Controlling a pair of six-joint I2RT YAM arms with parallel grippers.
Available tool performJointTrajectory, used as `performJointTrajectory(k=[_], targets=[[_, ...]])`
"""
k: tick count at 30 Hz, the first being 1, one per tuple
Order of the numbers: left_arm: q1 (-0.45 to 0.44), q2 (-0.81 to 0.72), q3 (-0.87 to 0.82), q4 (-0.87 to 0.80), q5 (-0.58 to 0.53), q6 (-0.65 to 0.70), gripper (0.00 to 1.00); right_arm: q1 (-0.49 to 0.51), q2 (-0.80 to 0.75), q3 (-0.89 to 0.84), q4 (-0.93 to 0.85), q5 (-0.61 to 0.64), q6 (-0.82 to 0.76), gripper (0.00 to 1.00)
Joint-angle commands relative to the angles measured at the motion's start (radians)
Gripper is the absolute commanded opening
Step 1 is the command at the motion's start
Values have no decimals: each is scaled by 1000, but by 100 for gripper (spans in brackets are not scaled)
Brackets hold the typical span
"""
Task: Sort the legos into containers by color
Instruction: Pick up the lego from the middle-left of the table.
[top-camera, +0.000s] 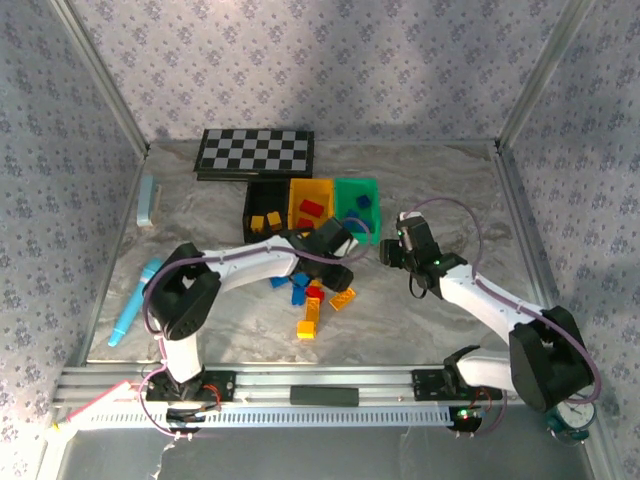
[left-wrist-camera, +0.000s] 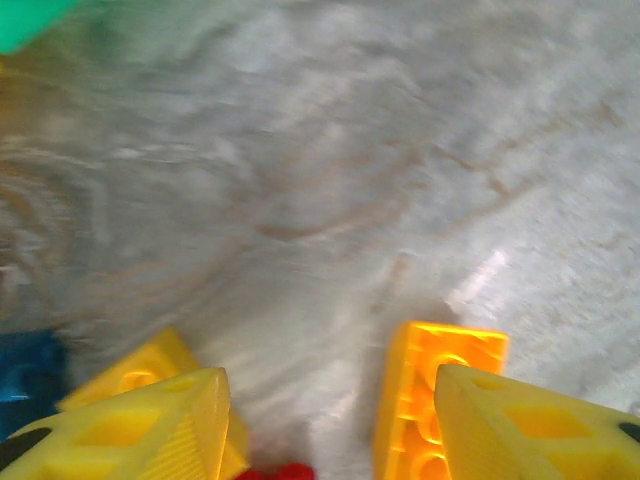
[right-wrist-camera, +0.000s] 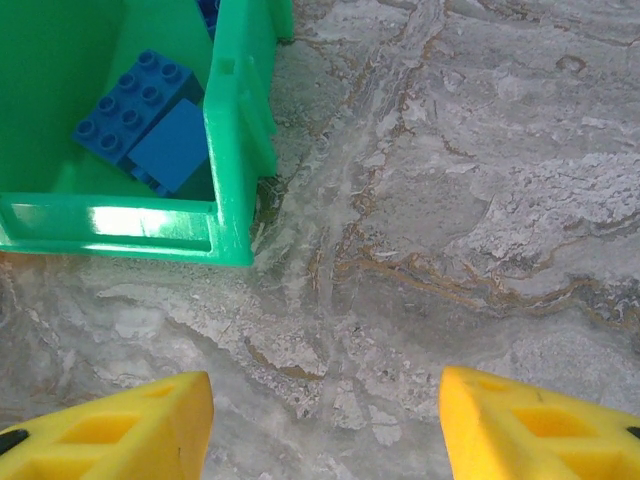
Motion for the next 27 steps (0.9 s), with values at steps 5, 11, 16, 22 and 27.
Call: performJointTrajectory(k=[5, 11, 16, 22, 27], targets=[[-126, 52, 85, -148, -177, 88, 58, 0, 12, -3, 12, 17, 21, 63], [-133, 64, 93, -149, -184, 76, 62, 1, 26, 4, 8, 8, 21, 63], [-133, 98, 117, -166, -131, 75, 62, 0, 2, -7, 8, 22, 23, 63], [-132, 121, 127, -154, -88, 58, 62, 0, 32, 4, 16, 1, 23, 63], [-133, 155, 139, -172, -92, 57, 62, 0, 32, 5, 14, 5, 23, 63]])
